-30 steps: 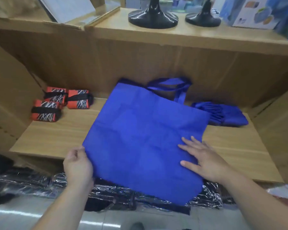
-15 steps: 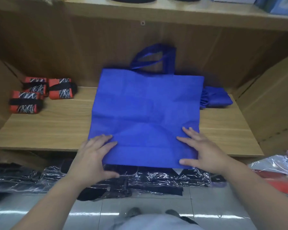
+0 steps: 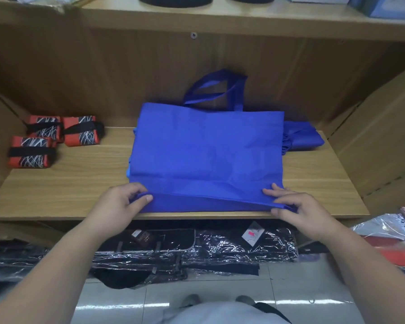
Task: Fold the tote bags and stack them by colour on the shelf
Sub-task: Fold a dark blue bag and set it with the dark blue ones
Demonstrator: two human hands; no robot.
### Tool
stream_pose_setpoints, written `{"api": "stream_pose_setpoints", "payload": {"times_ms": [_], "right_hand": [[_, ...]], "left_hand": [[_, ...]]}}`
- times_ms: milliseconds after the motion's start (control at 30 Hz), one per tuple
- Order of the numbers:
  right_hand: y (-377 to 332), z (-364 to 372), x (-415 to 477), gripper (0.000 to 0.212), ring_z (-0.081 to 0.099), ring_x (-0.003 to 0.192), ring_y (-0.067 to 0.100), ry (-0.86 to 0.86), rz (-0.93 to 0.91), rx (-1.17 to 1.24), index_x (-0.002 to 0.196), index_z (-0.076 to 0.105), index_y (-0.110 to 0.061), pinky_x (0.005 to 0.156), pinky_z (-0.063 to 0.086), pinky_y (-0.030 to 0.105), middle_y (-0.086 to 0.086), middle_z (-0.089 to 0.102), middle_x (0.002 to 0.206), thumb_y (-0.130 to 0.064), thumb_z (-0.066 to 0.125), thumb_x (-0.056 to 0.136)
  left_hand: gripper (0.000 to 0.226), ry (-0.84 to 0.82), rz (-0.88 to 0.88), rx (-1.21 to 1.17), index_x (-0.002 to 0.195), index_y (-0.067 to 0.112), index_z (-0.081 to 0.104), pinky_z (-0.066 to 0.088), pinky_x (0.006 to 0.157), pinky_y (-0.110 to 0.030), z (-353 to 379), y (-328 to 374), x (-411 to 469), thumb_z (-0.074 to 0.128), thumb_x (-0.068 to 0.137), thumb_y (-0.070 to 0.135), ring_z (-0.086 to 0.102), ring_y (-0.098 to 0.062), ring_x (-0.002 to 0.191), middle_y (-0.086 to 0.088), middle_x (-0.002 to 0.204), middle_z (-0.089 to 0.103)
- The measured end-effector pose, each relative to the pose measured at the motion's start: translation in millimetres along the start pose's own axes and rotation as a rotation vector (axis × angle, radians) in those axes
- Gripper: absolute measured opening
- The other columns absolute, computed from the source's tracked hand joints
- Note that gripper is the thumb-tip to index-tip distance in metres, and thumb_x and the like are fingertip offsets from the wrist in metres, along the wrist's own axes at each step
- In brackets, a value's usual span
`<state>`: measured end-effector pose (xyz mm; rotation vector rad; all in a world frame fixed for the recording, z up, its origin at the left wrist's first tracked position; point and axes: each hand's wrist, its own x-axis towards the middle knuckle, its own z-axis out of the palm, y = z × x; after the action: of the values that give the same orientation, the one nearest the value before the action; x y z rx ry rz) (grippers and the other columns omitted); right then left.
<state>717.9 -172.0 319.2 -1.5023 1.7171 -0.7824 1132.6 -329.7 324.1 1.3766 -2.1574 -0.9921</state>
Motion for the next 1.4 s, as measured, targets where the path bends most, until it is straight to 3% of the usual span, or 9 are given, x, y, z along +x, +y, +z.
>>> {"api": "stream_pose_setpoints", "payload": {"times_ms": [67,200,367,533,800,900,1200,1333,1400], "right_hand": [[2.0,0.6,-1.0,0.062,0.041,0.135,-0.012,0.046,0.024,0.039,0.069,0.072,-0.019,0.115,0.026,0.015,-0.027,0.065,0.126,-0.079,0.064,0.075],[4.0,9.6,3.4,0.050,0.055,0.123,-0.009,0.224,0.099,0.093,0.061,0.057,-0.003,0.102,0.039,0.010,-0.002,0.077,0.096,-0.047,0.062,0.085],[6.1,17.3,14.8,0.033,0.072,0.085,0.009,0.500,0.125,-0.128,0.062,0.059,-0.018,0.072,0.051,0.023,-0.008,0.071,0.072,-0.026,0.080,0.086],[-4.4,17.8,29.2,0.040,0.047,0.056,0.023,0.551,0.050,-0.528,0.063,0.049,-0.019,0.052,0.035,0.032,-0.005,0.049,0.057,-0.033,0.079,0.085],[1.0,21.5,23.7,0.033,0.050,0.069,0.018,0.561,0.071,-0.496,0.068,0.054,-0.016,0.060,0.035,0.030,-0.006,0.051,0.075,-0.025,0.083,0.081],[-1.0,22.0,26.2,0.022,0.056,0.082,0.013,0.538,0.087,-0.367,0.092,0.065,-0.017,0.075,0.044,0.027,-0.004,0.057,0.095,-0.018,0.084,0.080],[11.0,16.1,19.9,0.038,0.061,0.100,0.005,0.411,-0.005,-0.135,0.081,0.070,-0.040,0.089,0.043,0.011,-0.016,0.066,0.096,-0.003,0.079,0.083],[9.9,8.5,6.3,0.024,0.056,0.115,0.003,0.304,-0.042,-0.186,0.099,0.070,-0.046,0.099,0.035,0.008,-0.016,0.064,0.116,-0.049,0.080,0.078],[11.0,5.5,-3.0,0.058,0.048,0.123,-0.005,0.206,-0.020,-0.204,0.112,0.067,-0.046,0.104,0.029,0.006,-0.022,0.058,0.127,-0.072,0.077,0.062]], "left_hand": [[0.011,0.065,-0.025,0.036,0.084,0.028,0.064,0.046,0.065,-0.037,5.0,2.3,5.0,0.072,0.092,0.028,0.051,-0.022,0.061,0.000,0.064,0.059],[0.019,0.163,-0.071,0.042,0.078,0.023,0.062,0.048,0.067,-0.037,16.0,4.1,12.5,0.079,0.086,0.028,0.056,-0.024,0.067,-0.002,0.069,0.063],[0.034,0.190,0.028,0.161,0.071,0.021,0.049,0.037,0.054,-0.030,22.4,3.0,19.6,0.079,0.085,0.020,0.046,-0.016,0.056,0.003,0.056,0.048],[0.031,0.153,0.041,0.267,0.075,0.017,0.046,0.032,0.049,-0.029,22.0,7.3,31.9,0.072,0.091,0.020,0.046,-0.020,0.053,0.002,0.053,0.045],[0.040,0.332,-0.062,0.449,0.080,0.016,0.045,0.042,0.056,-0.036,31.9,18.1,29.3,0.081,0.080,0.035,0.050,-0.031,0.064,0.000,0.074,0.047],[0.028,0.444,0.245,0.530,0.070,0.011,0.055,0.042,0.057,-0.041,36.4,6.9,25.8,0.080,0.077,0.021,0.049,-0.031,0.065,-0.006,0.074,0.048],[0.014,0.187,0.276,0.076,0.089,0.023,0.079,0.043,0.092,-0.020,21.7,-27.9,5.1,0.087,0.077,0.023,0.058,-0.003,0.100,0.017,0.096,0.066],[0.049,0.107,0.252,0.111,0.109,0.025,0.075,0.036,0.101,-0.013,14.8,-32.3,-8.3,0.080,0.069,0.052,0.052,0.001,0.113,0.015,0.113,0.064],[0.056,0.093,0.249,0.173,0.113,0.021,0.075,0.038,0.102,-0.019,15.7,-34.3,-9.8,0.093,0.062,0.039,0.051,-0.001,0.109,0.012,0.115,0.064]]}}
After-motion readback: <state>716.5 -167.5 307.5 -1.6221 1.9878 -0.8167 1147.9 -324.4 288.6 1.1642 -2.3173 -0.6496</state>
